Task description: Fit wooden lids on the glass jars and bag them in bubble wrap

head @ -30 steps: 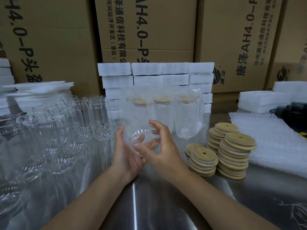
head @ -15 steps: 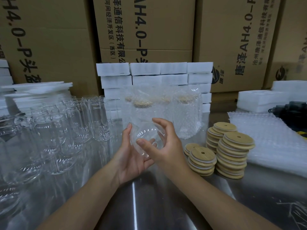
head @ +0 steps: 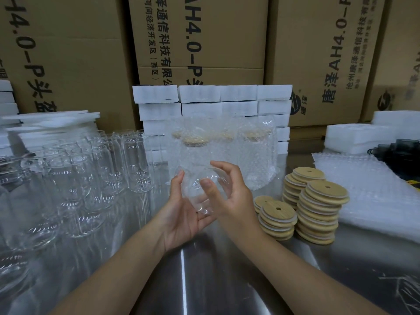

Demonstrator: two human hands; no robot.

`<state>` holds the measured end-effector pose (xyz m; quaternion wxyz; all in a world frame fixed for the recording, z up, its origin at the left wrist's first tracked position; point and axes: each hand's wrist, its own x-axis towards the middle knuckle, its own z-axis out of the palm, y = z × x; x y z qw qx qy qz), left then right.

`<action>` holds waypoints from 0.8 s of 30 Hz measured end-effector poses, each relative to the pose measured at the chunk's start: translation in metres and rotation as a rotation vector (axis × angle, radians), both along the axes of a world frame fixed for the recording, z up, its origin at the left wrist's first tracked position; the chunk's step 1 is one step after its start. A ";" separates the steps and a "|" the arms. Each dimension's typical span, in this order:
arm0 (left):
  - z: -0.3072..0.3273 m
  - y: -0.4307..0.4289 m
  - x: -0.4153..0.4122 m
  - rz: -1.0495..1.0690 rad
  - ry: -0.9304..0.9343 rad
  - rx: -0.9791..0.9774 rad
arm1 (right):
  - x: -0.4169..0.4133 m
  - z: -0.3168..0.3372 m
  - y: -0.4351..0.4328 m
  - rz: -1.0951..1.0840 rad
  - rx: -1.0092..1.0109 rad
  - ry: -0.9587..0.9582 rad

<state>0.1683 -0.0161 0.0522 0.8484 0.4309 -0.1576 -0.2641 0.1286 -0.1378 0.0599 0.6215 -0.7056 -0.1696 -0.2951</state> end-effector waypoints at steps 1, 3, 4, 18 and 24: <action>0.000 0.000 0.000 0.010 -0.001 0.016 | -0.001 0.001 0.000 -0.001 0.007 -0.001; 0.000 0.000 -0.001 0.037 0.006 0.048 | -0.001 0.001 -0.001 -0.008 0.009 0.001; 0.001 0.000 -0.001 0.048 0.011 0.062 | -0.001 0.002 -0.001 -0.017 0.006 0.002; 0.003 -0.001 -0.005 0.179 0.054 0.154 | 0.005 -0.002 -0.002 -0.053 0.025 -0.047; 0.002 -0.003 -0.008 0.164 0.065 0.164 | 0.004 0.009 -0.003 0.132 0.406 0.095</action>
